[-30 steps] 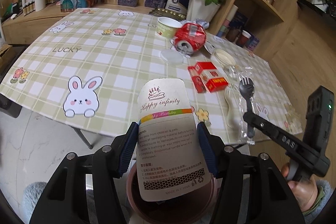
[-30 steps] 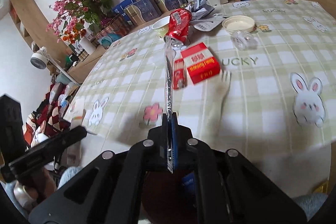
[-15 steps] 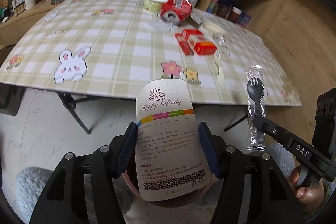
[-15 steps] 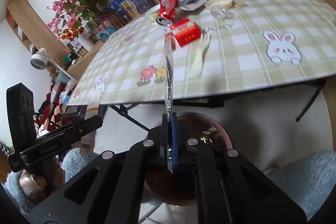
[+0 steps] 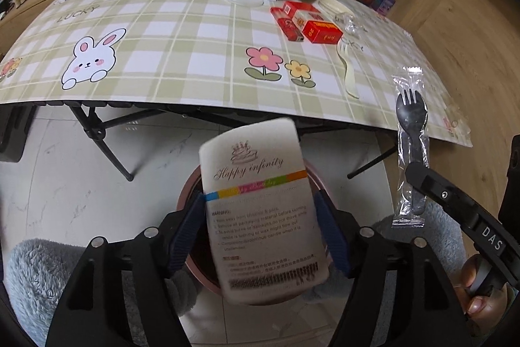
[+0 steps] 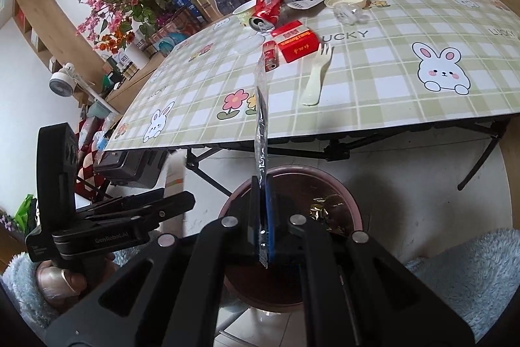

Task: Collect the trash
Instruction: 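Carry the card and wrapped black fork over the bin and open both tools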

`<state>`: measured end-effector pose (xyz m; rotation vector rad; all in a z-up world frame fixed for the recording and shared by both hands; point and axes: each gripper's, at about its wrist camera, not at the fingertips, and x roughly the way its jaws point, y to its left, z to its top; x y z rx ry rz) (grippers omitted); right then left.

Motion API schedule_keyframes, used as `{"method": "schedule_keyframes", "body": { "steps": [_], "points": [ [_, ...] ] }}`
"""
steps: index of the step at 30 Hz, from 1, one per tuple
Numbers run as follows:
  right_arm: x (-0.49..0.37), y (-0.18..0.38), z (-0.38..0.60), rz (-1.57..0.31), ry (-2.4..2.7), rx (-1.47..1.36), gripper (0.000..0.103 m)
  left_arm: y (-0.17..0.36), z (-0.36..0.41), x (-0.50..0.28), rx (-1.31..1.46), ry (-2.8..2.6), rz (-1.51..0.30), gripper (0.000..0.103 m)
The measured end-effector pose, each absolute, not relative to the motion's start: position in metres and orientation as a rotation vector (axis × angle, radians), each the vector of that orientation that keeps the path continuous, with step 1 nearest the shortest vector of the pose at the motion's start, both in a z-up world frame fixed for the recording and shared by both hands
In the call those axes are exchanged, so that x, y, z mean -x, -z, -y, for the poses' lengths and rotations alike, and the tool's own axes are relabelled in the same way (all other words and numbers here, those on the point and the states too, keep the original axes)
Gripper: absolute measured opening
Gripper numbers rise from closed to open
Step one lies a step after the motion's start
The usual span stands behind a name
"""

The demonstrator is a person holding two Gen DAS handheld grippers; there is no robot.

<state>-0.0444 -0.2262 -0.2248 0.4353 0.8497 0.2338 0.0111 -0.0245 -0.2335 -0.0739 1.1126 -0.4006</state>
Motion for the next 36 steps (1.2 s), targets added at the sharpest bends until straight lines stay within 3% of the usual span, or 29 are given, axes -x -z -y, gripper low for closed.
{"method": "schedule_keyframes", "body": {
  "steps": [4, 11, 17, 36],
  "points": [
    [0.044, 0.225, 0.225, -0.854, -0.235, -0.428, 0.007, 0.231, 0.019, -0.012, 0.076, 0.356, -1.106, 0.083],
    [0.043, 0.226, 0.219, -0.874, -0.238, -0.408, 0.007, 0.207, 0.001, -0.002, 0.090, 0.254, -0.994, 0.094],
    [0.042, 0.230, 0.209, -0.913, -0.247, -0.378, 0.007, 0.195, -0.010, 0.009, 0.086, 0.160, -0.924, 0.096],
    [0.034, 0.267, 0.197, -1.116, -0.214, -0.352, 0.007, 0.211, -0.037, 0.005, 0.184, 0.097, -0.993, 0.097]
  ]
}}
